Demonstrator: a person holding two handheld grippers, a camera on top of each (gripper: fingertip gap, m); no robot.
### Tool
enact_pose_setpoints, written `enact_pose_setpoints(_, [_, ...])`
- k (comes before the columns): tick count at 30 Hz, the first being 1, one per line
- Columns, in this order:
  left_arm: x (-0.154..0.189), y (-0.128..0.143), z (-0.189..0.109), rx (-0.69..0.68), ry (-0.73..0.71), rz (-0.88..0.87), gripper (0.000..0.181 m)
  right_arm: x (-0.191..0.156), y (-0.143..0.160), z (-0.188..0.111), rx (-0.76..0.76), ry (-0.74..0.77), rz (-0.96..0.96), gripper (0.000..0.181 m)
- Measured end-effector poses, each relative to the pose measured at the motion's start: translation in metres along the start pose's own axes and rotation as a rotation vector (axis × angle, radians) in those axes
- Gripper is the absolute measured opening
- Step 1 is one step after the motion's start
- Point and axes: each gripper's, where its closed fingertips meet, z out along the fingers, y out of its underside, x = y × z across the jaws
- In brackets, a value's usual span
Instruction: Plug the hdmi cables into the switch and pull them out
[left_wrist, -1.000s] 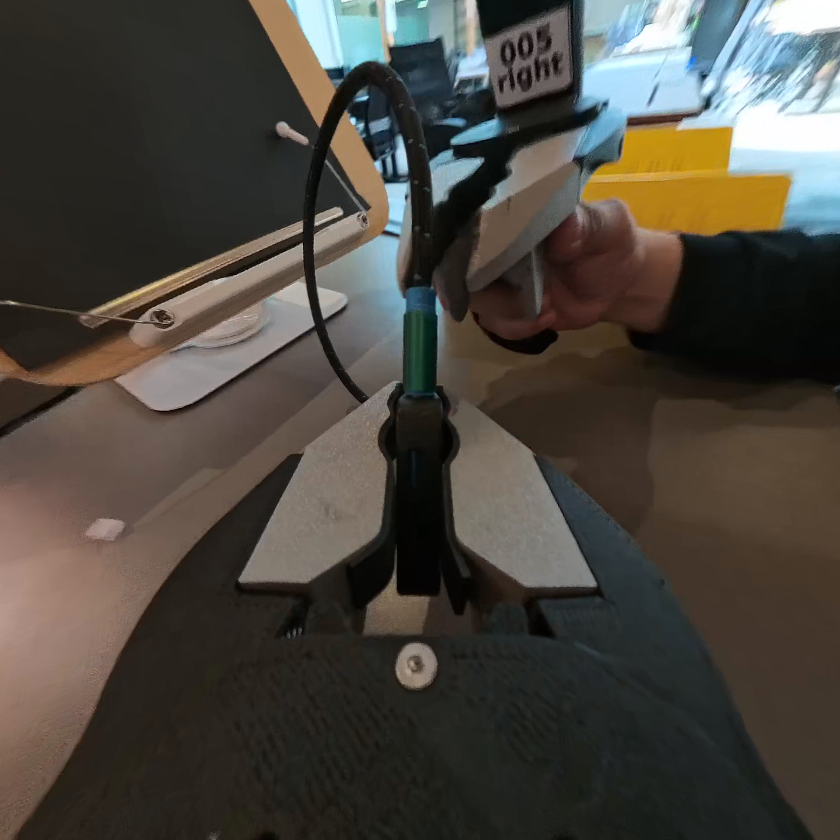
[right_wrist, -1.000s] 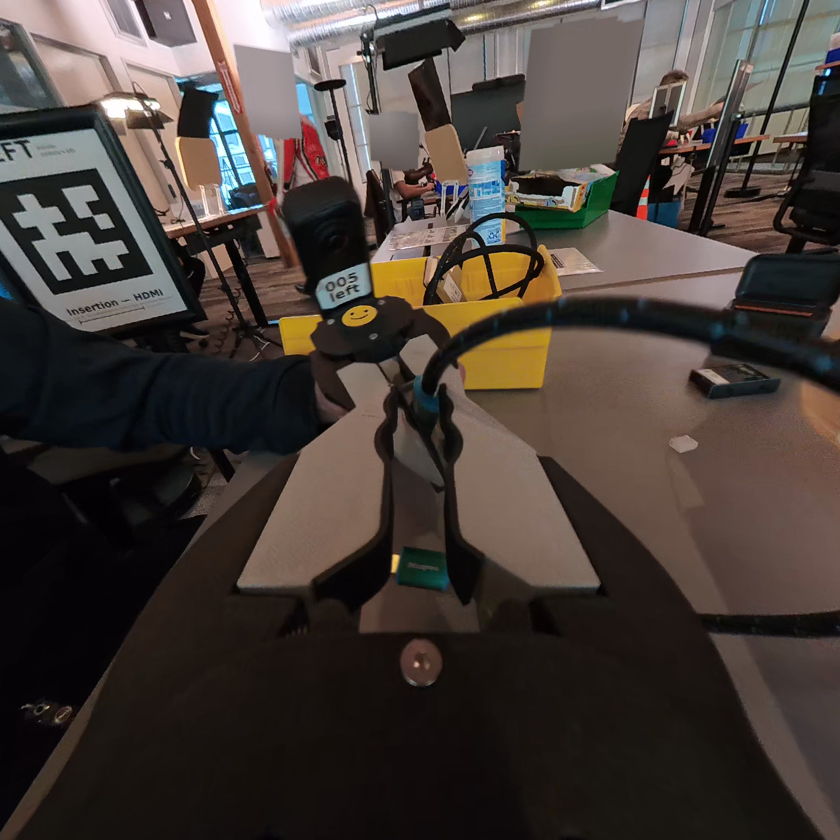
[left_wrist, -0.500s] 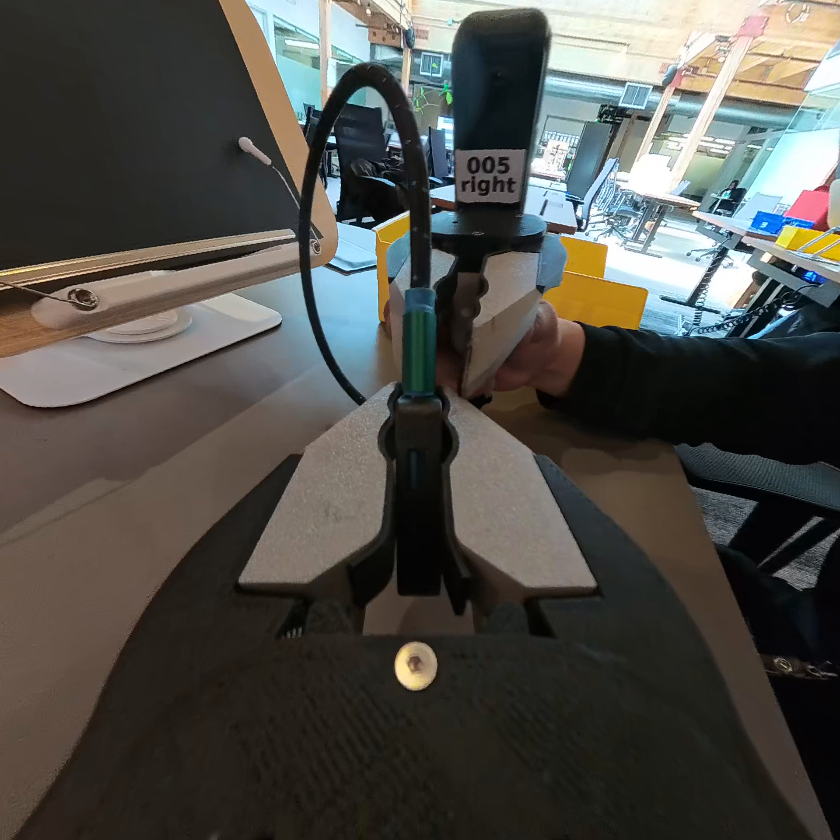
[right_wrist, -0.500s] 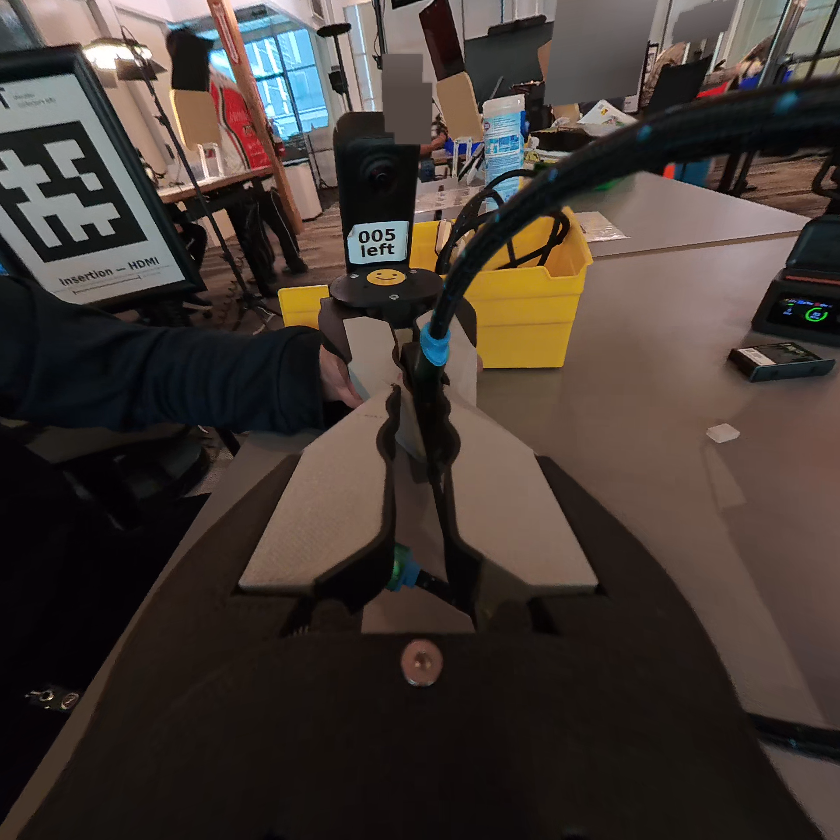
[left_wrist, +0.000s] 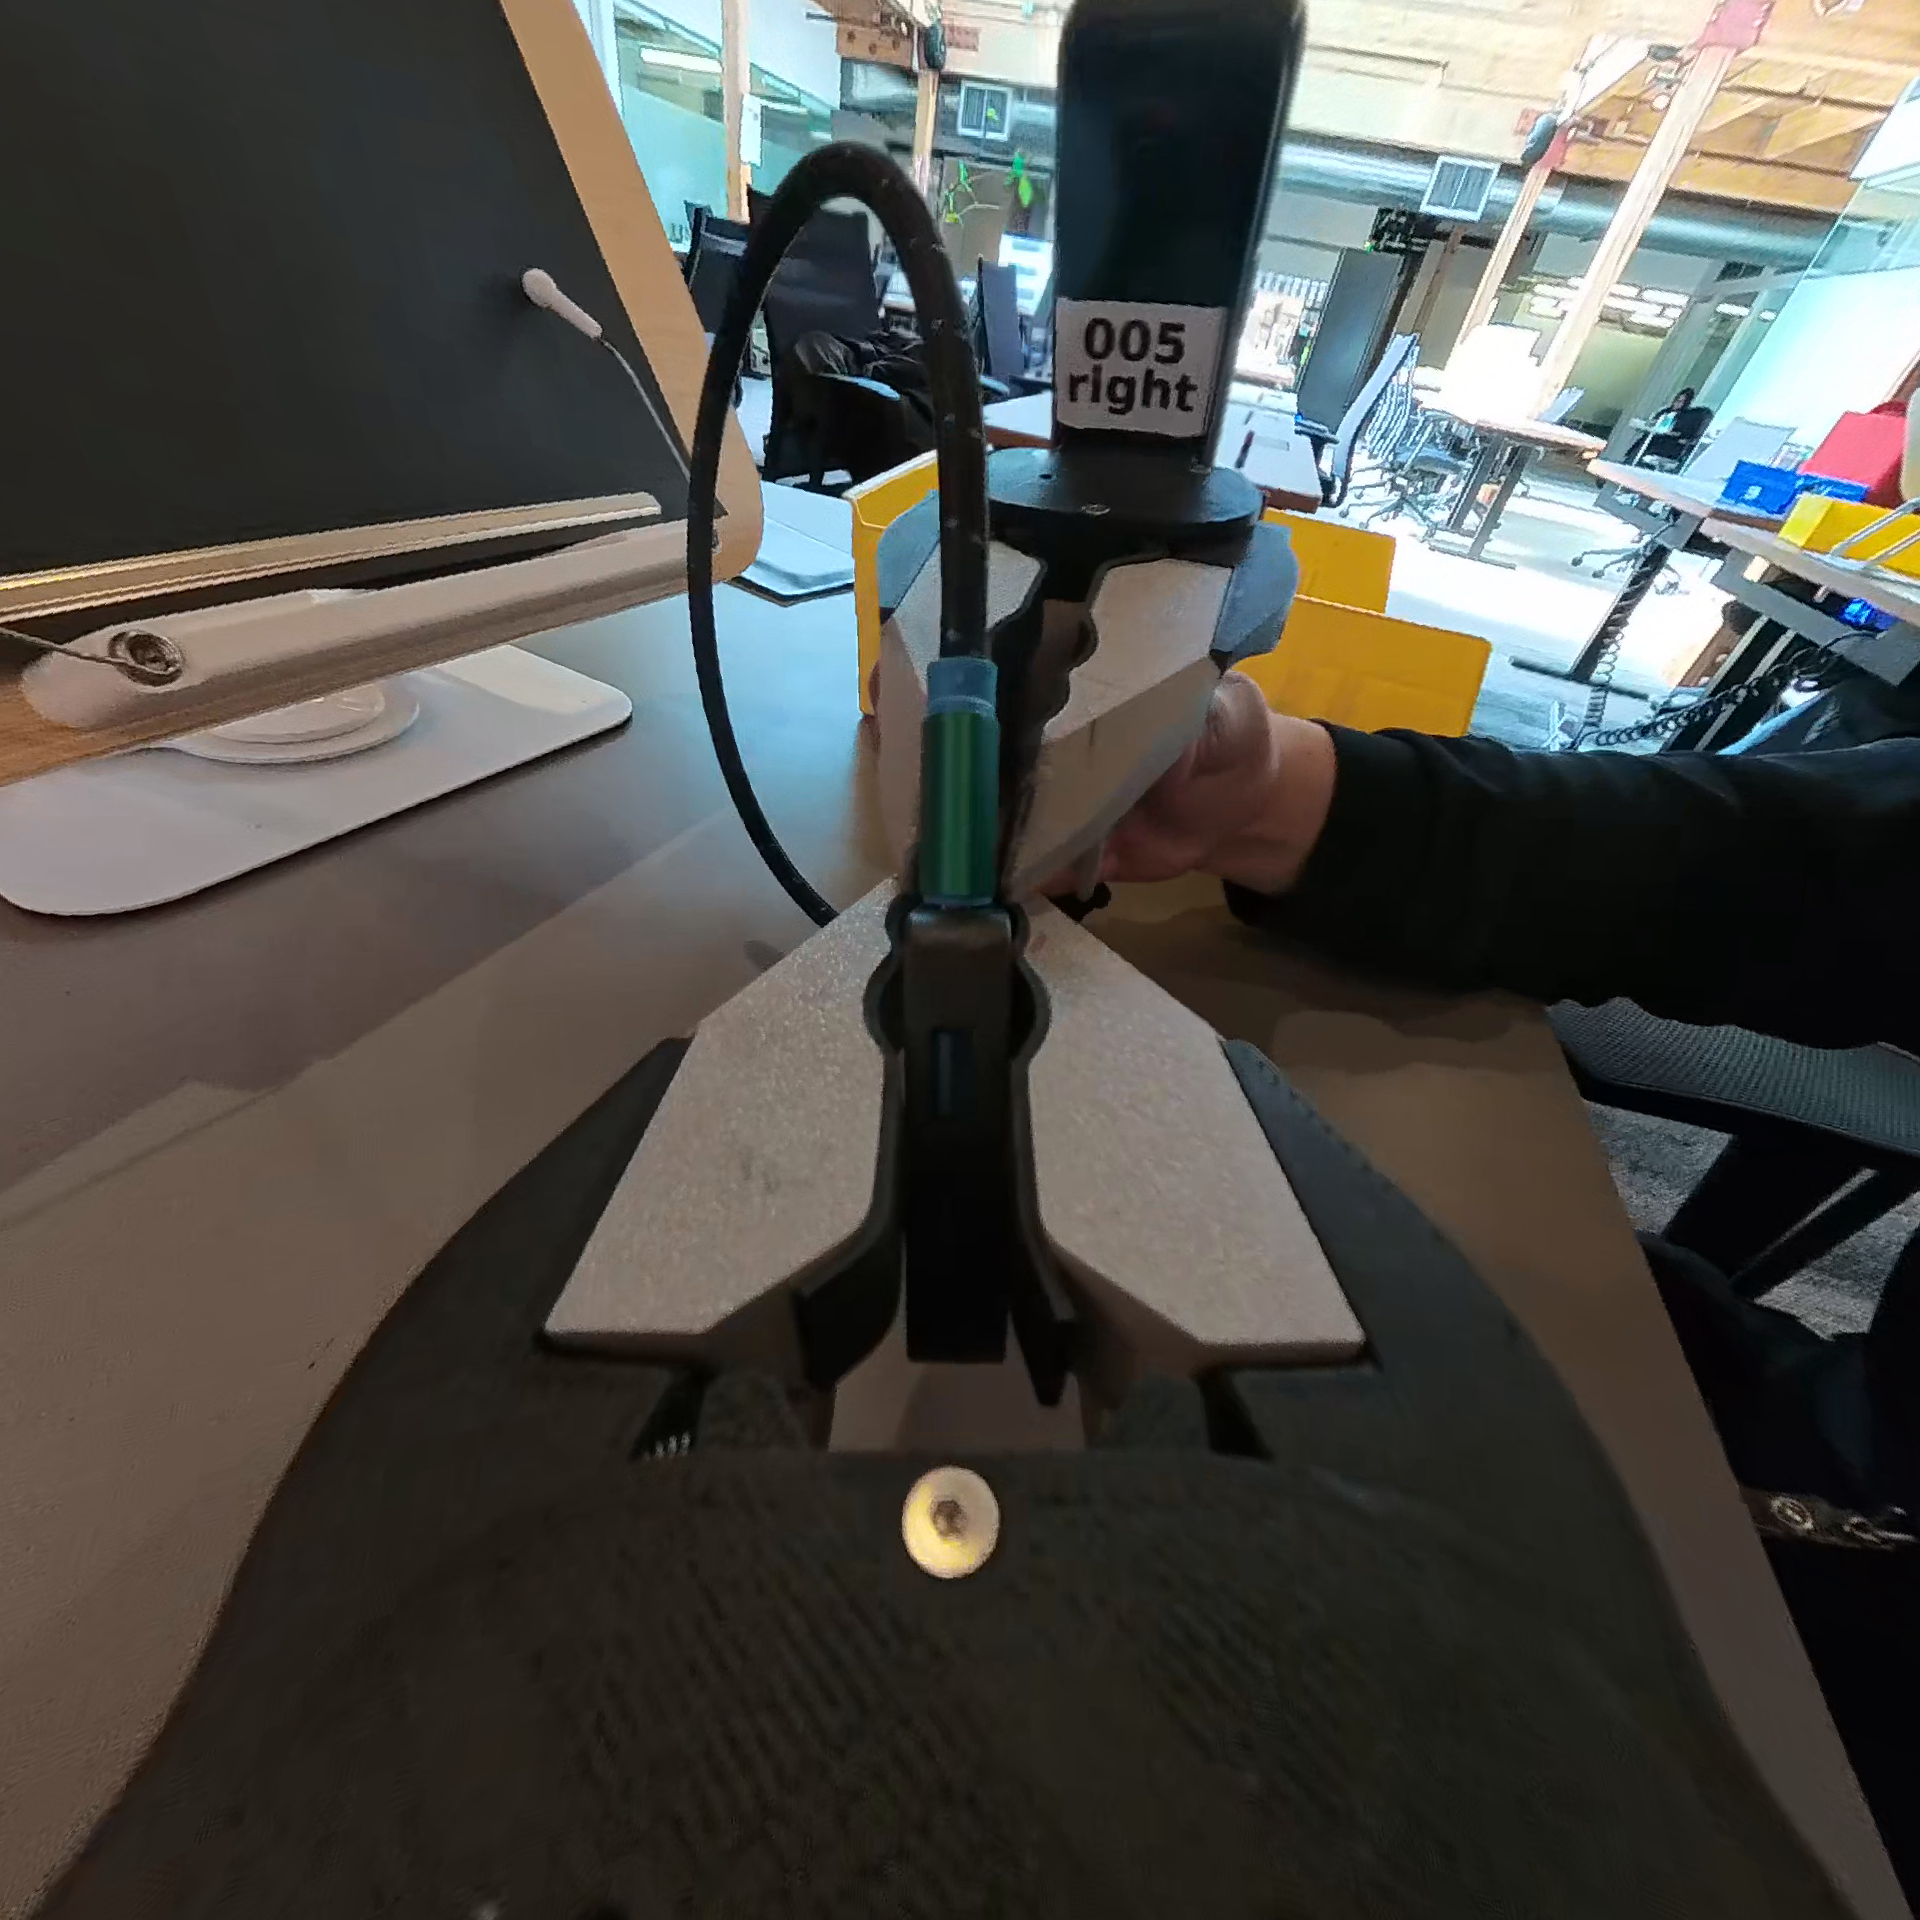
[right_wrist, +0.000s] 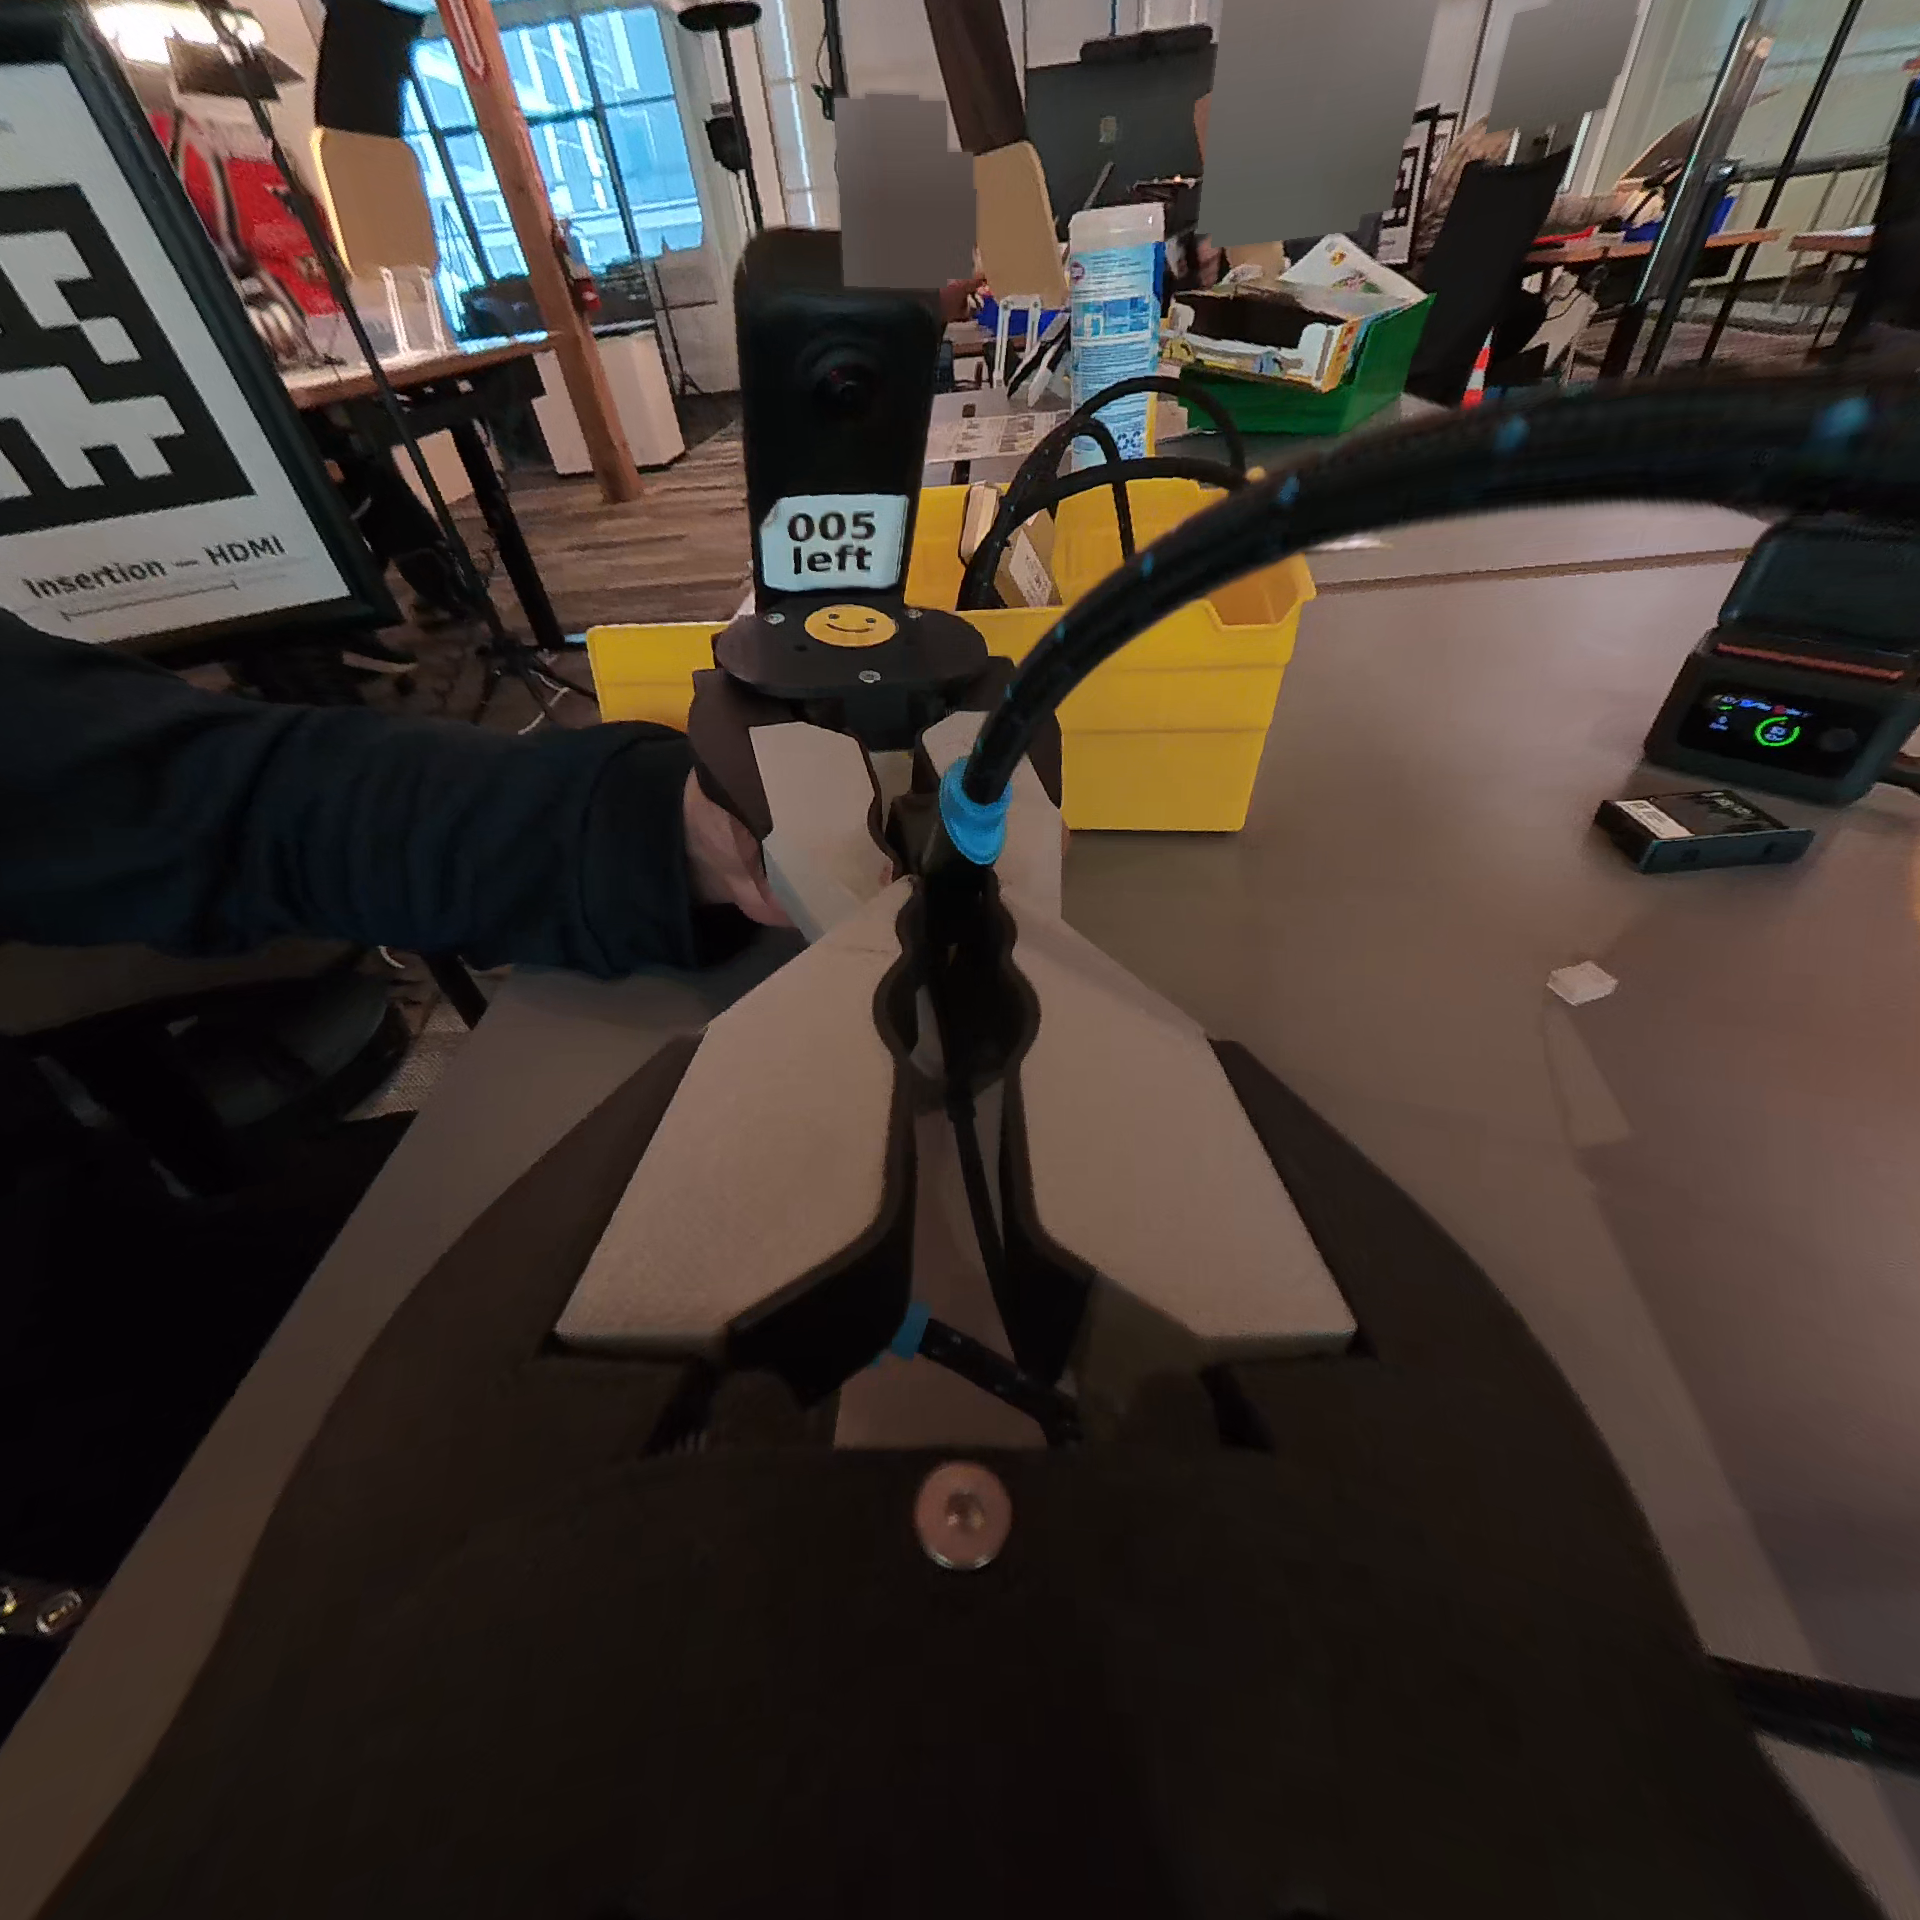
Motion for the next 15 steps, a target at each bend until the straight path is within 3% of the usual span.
enact_pose_setpoints(7, [-0.01,-0.003,-0.001,0.037,-0.034,-0.064,0.012,0.009,-0.003,0.004,0.092,-0.012,0.16,0.006])
enact_pose_setpoints(15, [-0.016,-0.022,-0.01,0.158,-0.005,-0.19,0.013,0.019,-0.021,0.011,0.31,-0.046,0.375,0.004])
